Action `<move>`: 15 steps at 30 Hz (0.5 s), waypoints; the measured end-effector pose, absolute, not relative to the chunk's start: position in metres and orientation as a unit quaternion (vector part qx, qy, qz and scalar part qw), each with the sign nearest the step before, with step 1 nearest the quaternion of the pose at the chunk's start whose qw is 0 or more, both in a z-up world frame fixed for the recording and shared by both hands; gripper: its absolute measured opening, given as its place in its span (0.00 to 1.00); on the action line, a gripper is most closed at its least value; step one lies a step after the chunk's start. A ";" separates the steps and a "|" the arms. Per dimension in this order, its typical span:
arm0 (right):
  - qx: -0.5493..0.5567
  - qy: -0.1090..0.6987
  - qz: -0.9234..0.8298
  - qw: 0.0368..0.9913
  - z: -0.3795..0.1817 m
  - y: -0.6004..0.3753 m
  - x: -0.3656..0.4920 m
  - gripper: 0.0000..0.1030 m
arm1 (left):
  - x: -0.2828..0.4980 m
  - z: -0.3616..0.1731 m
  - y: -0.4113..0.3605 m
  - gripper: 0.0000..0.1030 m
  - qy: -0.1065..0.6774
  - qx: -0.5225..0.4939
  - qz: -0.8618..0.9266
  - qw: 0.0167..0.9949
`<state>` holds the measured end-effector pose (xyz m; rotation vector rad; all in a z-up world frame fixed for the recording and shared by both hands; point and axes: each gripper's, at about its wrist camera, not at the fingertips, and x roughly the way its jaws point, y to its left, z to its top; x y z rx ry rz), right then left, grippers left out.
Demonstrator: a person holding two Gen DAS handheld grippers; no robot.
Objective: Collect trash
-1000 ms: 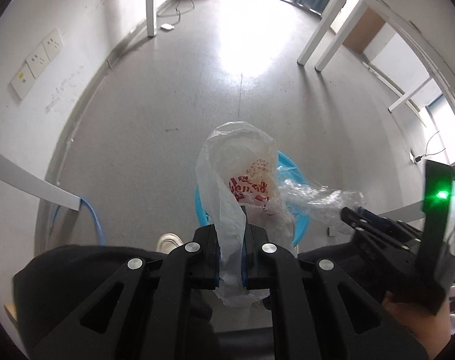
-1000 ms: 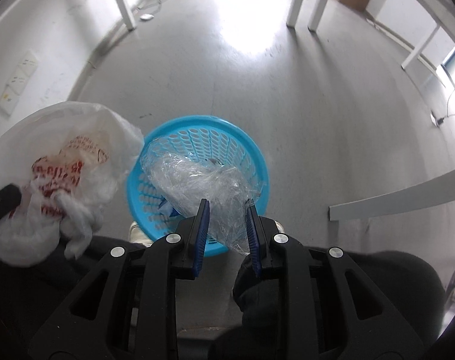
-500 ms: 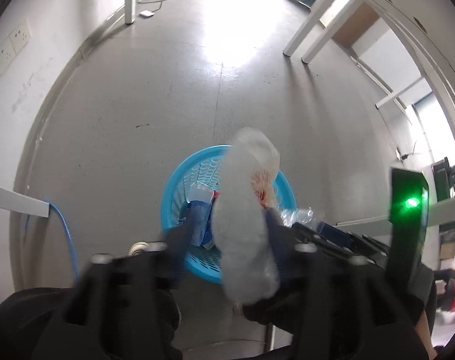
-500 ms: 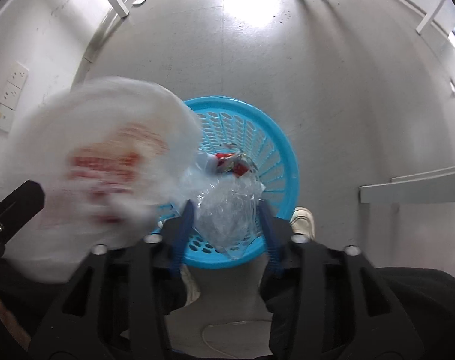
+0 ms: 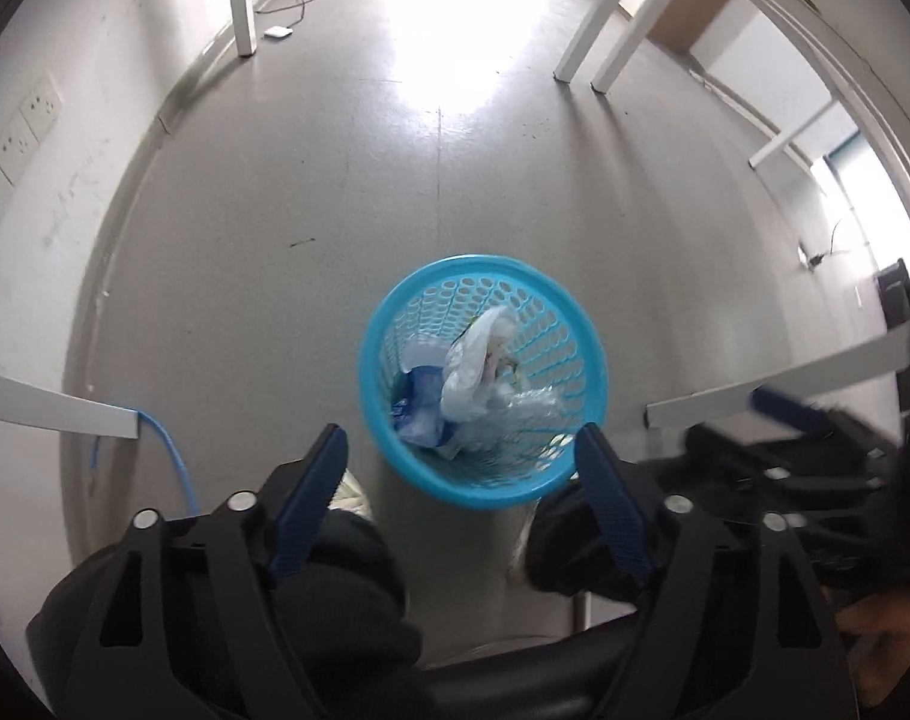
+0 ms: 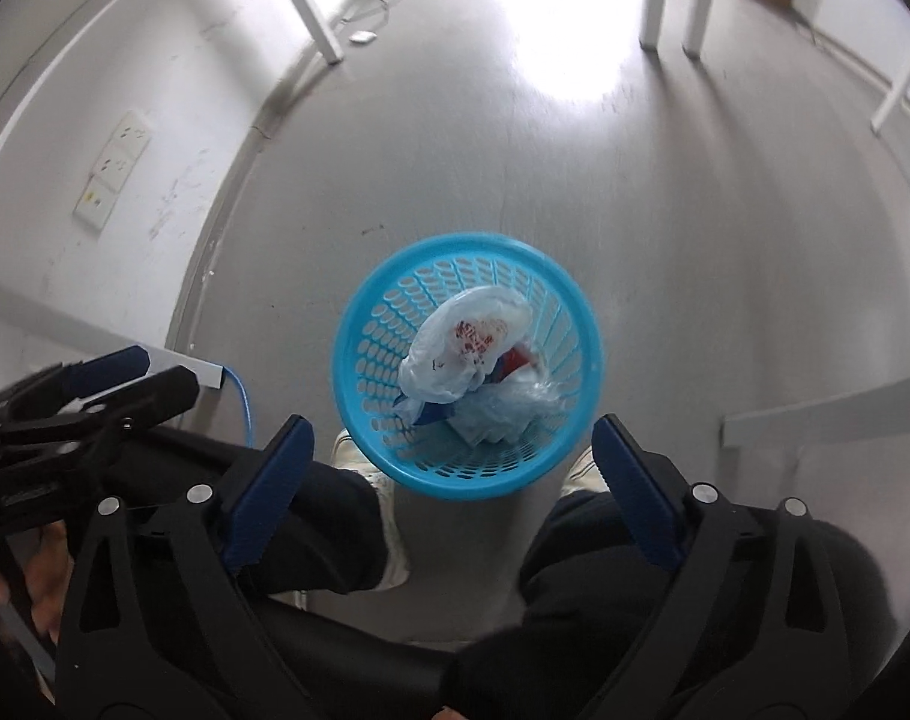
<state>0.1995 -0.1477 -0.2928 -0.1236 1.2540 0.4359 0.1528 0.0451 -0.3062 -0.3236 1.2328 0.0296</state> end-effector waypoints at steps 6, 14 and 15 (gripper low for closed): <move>-0.059 0.567 0.239 0.786 -0.266 -0.161 0.175 0.92 | 0.137 -0.301 0.050 0.94 0.568 -0.146 -0.006 0.810; -0.060 0.564 0.253 0.784 -0.258 -0.161 0.170 0.92 | 0.137 -0.302 0.041 0.94 0.567 -0.135 -0.015 0.812; -0.059 0.564 0.253 0.783 -0.258 -0.161 0.170 0.92 | 0.137 -0.301 0.041 0.94 0.564 -0.135 -0.017 0.814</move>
